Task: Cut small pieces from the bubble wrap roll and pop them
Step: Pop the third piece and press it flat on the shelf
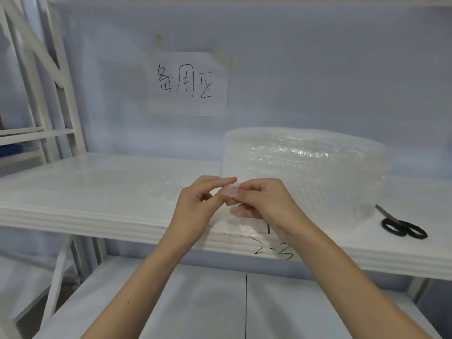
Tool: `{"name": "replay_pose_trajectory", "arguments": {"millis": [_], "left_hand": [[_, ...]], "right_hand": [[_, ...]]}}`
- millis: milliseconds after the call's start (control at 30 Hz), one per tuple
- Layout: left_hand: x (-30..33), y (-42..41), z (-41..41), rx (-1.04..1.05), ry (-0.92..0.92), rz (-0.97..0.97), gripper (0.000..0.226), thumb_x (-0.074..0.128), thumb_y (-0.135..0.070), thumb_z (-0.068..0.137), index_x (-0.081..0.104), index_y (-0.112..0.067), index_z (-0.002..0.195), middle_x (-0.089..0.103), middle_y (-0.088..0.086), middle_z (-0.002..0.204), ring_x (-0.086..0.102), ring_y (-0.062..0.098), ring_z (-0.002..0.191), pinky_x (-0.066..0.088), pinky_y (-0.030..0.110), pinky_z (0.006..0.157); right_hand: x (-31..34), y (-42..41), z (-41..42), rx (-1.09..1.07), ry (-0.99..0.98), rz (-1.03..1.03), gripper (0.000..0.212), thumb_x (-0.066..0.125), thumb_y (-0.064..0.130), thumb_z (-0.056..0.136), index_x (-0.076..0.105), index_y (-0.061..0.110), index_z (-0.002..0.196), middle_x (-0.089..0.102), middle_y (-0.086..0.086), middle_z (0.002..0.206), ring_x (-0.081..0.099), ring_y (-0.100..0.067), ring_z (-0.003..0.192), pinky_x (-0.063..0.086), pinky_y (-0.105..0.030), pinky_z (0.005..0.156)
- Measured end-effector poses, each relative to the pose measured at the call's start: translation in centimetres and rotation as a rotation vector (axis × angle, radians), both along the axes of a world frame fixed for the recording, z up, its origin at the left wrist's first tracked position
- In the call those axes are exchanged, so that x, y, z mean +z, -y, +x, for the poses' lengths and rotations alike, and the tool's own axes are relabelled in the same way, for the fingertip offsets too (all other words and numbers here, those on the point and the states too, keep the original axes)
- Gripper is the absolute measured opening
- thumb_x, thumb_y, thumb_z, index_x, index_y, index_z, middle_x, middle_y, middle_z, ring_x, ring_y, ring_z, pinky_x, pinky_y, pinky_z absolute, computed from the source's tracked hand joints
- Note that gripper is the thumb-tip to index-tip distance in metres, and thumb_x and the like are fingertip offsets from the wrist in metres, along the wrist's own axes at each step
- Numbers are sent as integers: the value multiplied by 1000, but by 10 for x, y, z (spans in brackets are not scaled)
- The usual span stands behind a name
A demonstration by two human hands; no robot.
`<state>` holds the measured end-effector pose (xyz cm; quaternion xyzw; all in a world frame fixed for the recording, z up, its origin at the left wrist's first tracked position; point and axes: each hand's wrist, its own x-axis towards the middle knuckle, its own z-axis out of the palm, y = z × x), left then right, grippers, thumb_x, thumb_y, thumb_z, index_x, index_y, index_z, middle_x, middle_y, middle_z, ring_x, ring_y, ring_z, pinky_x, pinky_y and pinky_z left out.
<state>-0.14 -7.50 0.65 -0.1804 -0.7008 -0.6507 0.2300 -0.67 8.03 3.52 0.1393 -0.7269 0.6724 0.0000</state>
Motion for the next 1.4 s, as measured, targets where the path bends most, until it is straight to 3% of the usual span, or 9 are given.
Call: {"name": "replay_pose_trajectory", "arguments": {"millis": [300,433,567,700,833,967,1100,1267,1400], "left_hand": [[3,7,-7,-8,-46,-97,36,58,1,91,73,-31,101,64,-4,102,55,-6,58,39,9,61],[4,9,-11,-24,-7,-53,37,58,0,91,76,-31,100,67,-3,104,54,-5,64,40,14,63],[5,11,-14,-37,21,-17,37,55,3,91,77,-27,98,67,-6,103,53,-5,58,40,13,63],[5,16,-16,-73,55,53,39,50,4,92,78,-20,102,71,-9,101,48,9,55,45,21,57],[6,19,-18,-103,163,158,23,57,-11,94,73,-17,109,73,-2,96,61,15,66,55,24,66],[3,21,-20,-81,239,66,20,69,-25,87,71,-6,92,69,8,85,66,16,66,60,30,70],[1,26,-20,-104,269,26,27,73,-21,85,67,5,88,64,11,72,63,16,67,59,27,68],[0,35,-21,-104,247,10,15,71,-14,86,70,1,82,68,7,68,63,15,67,57,23,66],[1,41,-21,-111,270,16,10,69,-13,88,72,-4,83,72,5,71,65,15,70,58,22,67]], "right_hand": [[2,9,-3,97,110,-312,19,58,10,94,71,-4,94,71,-19,89,71,-29,83,60,-24,70],[0,11,-6,117,79,-281,13,62,6,92,74,2,94,75,-15,91,73,-19,79,58,-20,71],[-2,13,-9,101,52,-266,13,64,1,88,75,5,93,76,-13,90,73,-21,81,59,-24,75],[-3,17,-11,52,33,-277,16,69,3,85,73,5,101,76,-11,87,72,-19,79,59,-23,72],[-4,25,-13,1,1,-309,14,70,5,85,72,8,99,78,-7,89,70,-14,75,58,-22,71],[-6,33,-16,-71,-66,-324,13,70,7,84,73,6,97,77,-13,93,70,-15,80,57,-26,78],[-4,42,-18,-74,-86,-346,16,70,5,85,72,0,100,77,-16,97,69,-11,76,59,-23,74],[-1,50,-22,-50,-98,-327,9,69,9,86,72,6,95,77,-10,89,66,-11,73,59,-25,71],[3,53,-26,-79,-122,-265,18,71,12,86,71,5,103,75,-4,83,65,-11,70,57,-27,70]]}}
